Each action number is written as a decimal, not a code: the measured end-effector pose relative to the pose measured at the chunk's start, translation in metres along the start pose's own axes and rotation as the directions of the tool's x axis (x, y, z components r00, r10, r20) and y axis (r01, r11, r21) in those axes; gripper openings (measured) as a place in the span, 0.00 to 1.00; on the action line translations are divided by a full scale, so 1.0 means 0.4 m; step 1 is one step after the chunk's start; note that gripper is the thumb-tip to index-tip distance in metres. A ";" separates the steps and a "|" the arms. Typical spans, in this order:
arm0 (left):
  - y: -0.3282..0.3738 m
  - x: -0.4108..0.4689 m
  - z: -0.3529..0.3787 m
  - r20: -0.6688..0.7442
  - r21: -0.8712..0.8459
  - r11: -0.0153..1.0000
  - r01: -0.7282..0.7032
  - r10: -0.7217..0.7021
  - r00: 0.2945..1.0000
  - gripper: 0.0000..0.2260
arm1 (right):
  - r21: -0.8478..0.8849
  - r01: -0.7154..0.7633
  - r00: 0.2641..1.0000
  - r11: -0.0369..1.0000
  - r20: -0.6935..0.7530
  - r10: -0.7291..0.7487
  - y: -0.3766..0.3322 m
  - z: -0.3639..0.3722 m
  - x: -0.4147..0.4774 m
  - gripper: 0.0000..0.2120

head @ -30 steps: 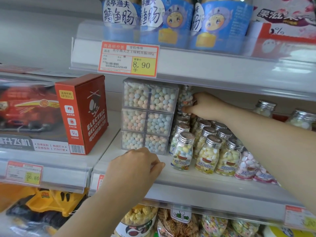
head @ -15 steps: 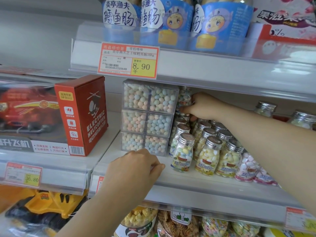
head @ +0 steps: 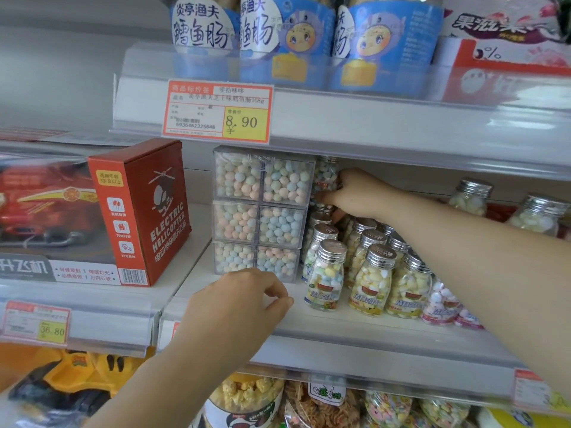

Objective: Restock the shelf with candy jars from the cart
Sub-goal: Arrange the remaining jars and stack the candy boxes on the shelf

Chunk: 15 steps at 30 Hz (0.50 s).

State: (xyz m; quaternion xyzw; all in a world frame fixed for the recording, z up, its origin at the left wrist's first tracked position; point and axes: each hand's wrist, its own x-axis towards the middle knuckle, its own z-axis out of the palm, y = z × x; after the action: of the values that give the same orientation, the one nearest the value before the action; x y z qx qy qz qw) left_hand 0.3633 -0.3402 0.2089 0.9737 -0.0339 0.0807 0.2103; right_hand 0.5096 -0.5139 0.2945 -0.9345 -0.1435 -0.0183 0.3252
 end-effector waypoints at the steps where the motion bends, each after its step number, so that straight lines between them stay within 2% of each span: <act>1: 0.003 0.001 -0.003 -0.002 -0.038 0.999 0.008 -0.008 1.000 0.09 | 0.009 0.003 1.000 1.000 0.006 -0.003 0.000 0.002 0.000 0.11; 4: 0.021 0.009 -0.006 -0.039 -0.218 0.976 -0.010 0.002 0.999 0.15 | 0.019 0.007 1.000 1.000 0.009 -0.007 0.001 0.002 0.000 0.12; 7: 0.055 0.017 0.001 0.005 -0.345 0.938 -0.019 0.022 1.000 0.25 | 0.002 0.026 1.000 1.000 -0.013 -0.026 0.014 -0.008 -0.006 0.05; 8: 0.068 0.019 0.005 0.025 -0.361 0.932 -0.022 0.033 0.999 0.25 | -0.015 0.043 0.999 0.999 -0.030 -0.044 0.018 -0.013 -0.010 0.03; 10: 0.084 0.024 0.011 0.039 -0.386 0.922 -0.033 0.053 0.998 0.20 | -0.054 0.071 0.996 0.996 -0.053 -0.074 0.028 -0.021 -0.019 0.04; 13: 0.095 0.030 0.022 0.038 -0.407 0.913 -0.038 0.059 0.998 0.15 | -0.049 0.077 0.995 0.996 -0.055 -0.080 0.038 -0.022 -0.024 0.13; 15: 0.103 0.032 0.032 0.040 -0.406 0.913 -0.034 0.055 0.998 0.12 | -0.035 0.089 0.994 0.995 -0.055 -0.091 0.041 -0.020 -0.023 0.13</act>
State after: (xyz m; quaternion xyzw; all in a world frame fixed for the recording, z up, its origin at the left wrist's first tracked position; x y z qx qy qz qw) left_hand 0.3735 -0.3832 0.2161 0.9097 -0.0772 0.0520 0.4047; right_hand 0.5057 -0.5335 0.2899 -0.9314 -0.1759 -0.0615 0.3127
